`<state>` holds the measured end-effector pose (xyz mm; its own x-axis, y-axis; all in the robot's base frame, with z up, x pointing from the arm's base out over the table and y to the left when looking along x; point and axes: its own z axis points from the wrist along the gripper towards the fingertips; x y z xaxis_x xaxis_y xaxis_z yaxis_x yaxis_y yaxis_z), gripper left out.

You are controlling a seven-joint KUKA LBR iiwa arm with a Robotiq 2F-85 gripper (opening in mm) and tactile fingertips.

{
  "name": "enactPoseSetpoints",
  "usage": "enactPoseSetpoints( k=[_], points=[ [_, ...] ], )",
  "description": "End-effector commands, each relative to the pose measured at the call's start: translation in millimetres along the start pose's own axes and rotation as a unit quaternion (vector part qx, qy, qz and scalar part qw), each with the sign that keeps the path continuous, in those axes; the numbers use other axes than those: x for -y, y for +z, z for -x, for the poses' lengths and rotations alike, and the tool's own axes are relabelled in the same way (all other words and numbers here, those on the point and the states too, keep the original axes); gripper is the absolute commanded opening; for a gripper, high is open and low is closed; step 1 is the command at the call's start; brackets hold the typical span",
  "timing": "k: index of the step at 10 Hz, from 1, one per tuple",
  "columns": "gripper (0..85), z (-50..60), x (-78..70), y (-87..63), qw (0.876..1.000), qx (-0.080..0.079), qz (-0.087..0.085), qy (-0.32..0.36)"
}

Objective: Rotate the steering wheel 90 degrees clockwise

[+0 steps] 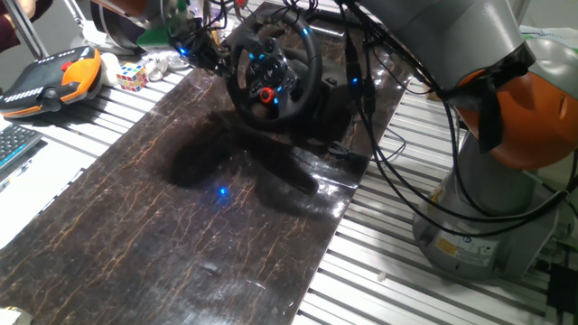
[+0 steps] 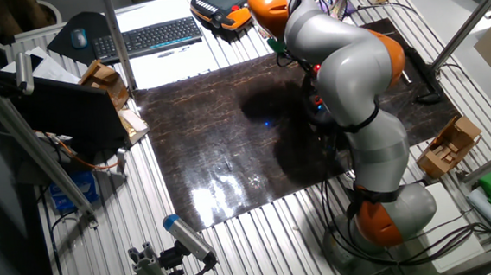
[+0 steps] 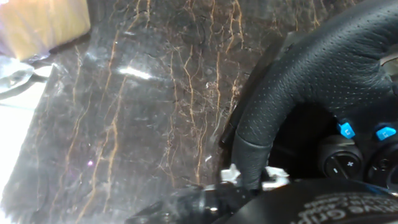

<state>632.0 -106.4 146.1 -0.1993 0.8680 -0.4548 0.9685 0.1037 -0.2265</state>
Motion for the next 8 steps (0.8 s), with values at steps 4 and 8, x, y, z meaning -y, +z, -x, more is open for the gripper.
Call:
enactPoseSetpoints(
  k=[4,8],
  points=[
    [39.0,4.0,-1.2,9.3,1.0,-0.008,-0.002,0.025],
    [23.0,7.2,-0.5,12.8,0.999,-0.007,-0.001,0.037]
  ],
)
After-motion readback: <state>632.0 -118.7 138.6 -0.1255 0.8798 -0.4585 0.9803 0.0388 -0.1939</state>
